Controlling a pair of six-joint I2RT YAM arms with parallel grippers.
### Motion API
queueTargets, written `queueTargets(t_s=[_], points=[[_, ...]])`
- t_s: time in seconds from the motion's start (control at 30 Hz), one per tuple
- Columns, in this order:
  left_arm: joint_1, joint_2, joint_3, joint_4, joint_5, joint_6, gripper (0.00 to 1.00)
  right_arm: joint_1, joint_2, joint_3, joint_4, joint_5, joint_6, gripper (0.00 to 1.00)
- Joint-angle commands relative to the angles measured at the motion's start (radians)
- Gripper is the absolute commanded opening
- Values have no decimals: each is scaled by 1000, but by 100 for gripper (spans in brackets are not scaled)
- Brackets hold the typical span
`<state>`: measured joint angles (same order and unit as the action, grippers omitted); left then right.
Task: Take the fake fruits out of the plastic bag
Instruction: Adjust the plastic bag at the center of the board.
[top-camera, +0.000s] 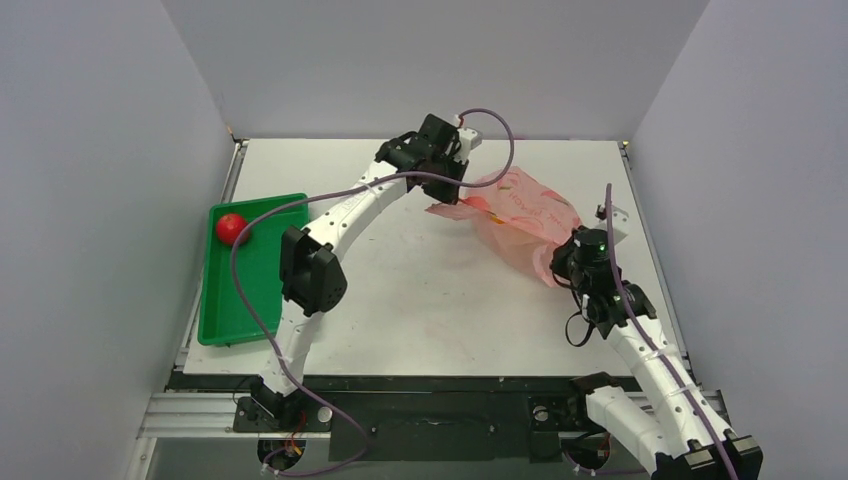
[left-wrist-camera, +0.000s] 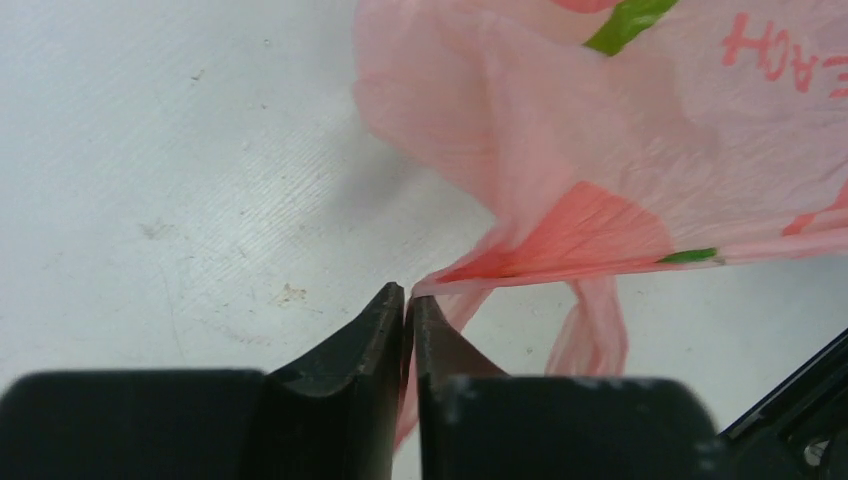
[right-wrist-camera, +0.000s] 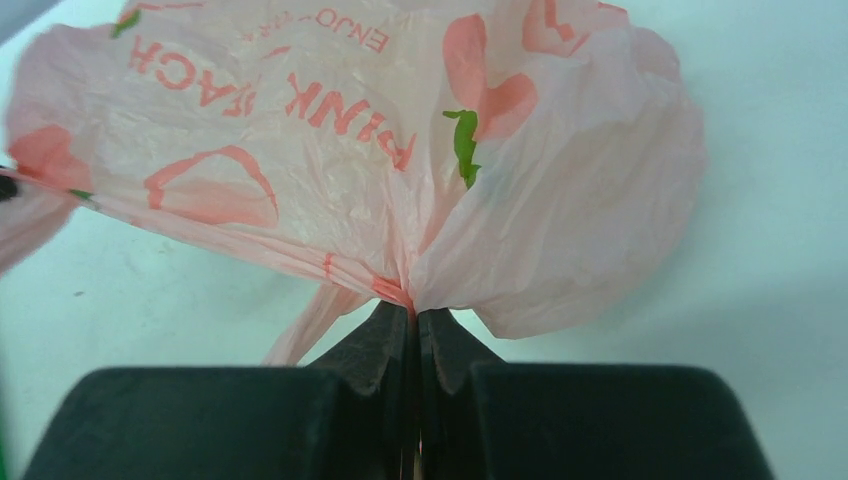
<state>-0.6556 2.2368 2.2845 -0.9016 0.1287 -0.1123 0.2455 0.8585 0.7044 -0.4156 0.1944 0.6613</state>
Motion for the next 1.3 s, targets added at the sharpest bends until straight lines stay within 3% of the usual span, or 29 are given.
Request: queueTargets(t_s=[0.0, 0.07, 0.23, 0.4, 0.77, 0.93, 1.07, 1.27], points=[[104, -21, 111, -46, -86, 61, 13, -64, -22, -7, -138, 70, -149, 0], [107, -36, 108, -45, -13, 39, 31, -64, 0, 9, -135, 33, -189, 0], [106, -152, 29, -8, 34, -3, 42, -63, 20, 29, -136, -19, -214, 0], [108, -335, -224, 135, 126, -80, 54, -63, 21, 48, -125, -79, -220, 0], [102, -669, -810, 682, 263, -478, 56, -62, 7, 51, -110, -145, -217, 0], [49, -762, -1028, 816, 22, -707, 56, -61, 1, 59, -108, -149, -219, 0], [27, -758, -1090, 870, -77, -889, 56, -62, 5, 58, -102, -160, -216, 0], [22, -653, -1113, 1021, -24, -1064, 56, -61, -9, 43, -96, -165, -215, 11]])
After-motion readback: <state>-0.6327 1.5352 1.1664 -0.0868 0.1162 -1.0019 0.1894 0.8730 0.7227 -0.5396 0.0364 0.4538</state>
